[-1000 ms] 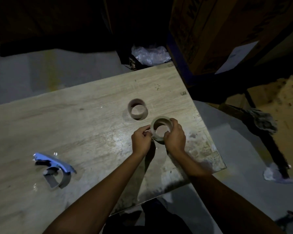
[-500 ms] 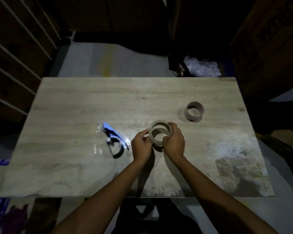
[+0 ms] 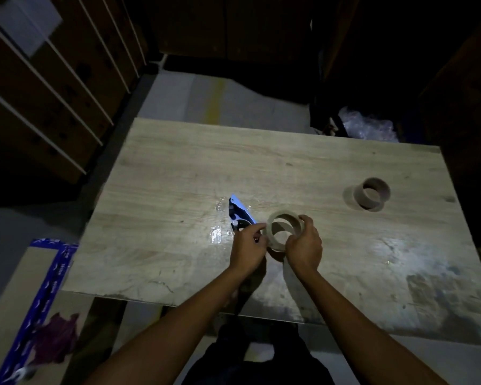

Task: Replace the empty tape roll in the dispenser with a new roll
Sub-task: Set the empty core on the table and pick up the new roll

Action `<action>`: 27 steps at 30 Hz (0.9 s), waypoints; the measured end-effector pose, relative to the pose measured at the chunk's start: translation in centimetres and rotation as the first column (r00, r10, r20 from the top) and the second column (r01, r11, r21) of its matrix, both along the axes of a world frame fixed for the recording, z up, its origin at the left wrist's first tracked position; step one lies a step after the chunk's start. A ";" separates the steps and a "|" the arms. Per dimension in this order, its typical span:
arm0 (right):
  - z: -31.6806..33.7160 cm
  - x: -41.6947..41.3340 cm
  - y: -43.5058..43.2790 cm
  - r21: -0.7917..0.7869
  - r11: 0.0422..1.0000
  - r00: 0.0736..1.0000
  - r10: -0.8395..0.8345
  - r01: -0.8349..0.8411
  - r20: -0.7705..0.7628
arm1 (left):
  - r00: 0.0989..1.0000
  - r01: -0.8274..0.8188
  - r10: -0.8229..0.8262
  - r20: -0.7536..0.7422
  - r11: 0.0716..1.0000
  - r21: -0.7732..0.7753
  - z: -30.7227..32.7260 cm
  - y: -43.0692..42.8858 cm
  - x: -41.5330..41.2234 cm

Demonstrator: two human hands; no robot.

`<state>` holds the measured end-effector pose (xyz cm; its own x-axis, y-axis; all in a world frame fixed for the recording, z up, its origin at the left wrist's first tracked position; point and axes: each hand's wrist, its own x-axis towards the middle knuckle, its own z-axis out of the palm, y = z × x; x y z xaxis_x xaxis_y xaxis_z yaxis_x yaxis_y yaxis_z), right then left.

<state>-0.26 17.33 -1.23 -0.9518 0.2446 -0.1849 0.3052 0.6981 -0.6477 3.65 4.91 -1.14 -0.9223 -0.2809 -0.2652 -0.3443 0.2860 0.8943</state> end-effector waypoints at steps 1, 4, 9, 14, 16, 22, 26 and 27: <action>-0.3 0.1 0.2 0.011 1.000 1.000 -0.011 0.011 0.005 | 0.999 0.038 -0.037 0.002 0.999 -0.020 -0.1 0.0 0.0; -1.0 0.4 0.6 0.060 0.997 0.999 -0.040 0.038 0.034 | 0.995 0.100 -0.101 -0.001 0.990 -0.104 -0.5 -0.1 0.2; -1.8 0.5 0.9 0.066 0.998 0.997 -0.022 0.018 0.072 | 0.995 0.067 -0.081 -0.056 0.973 -0.221 -1.0 -1.1 0.5; -1.1 0.2 0.8 0.110 0.994 0.999 0.003 -0.007 0.039 | 0.984 -0.080 0.027 -0.178 0.950 -0.301 -1.1 -3.3 0.5; -0.6 0.4 -0.1 0.176 0.982 0.993 0.085 -0.069 -0.081 | 0.975 -0.162 0.110 -0.191 0.945 -0.284 -1.1 -4.3 0.4; 0.0 0.8 -5.6 0.109 0.941 0.938 0.330 -0.319 -0.103 | 0.966 -0.246 0.257 0.034 0.951 -0.185 -2.2 -6.8 -1.1; -0.3 -0.4 -7.7 0.265 0.841 0.881 0.461 -0.472 0.107 | 0.947 -0.181 0.185 0.262 0.983 -0.038 -3.3 -7.6 -1.8; -0.3 -0.7 -8.0 0.289 0.819 0.868 0.474 -0.495 0.145 | 0.948 -0.180 0.175 0.265 0.984 -0.004 -3.4 -7.7 -1.8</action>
<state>-0.98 9.36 -1.57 -0.9513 -0.1912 -0.2418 -0.0928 0.9257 -0.3667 1.80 -2.78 -4.57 -0.7546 -0.4260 -0.4992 -0.6120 0.1823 0.7696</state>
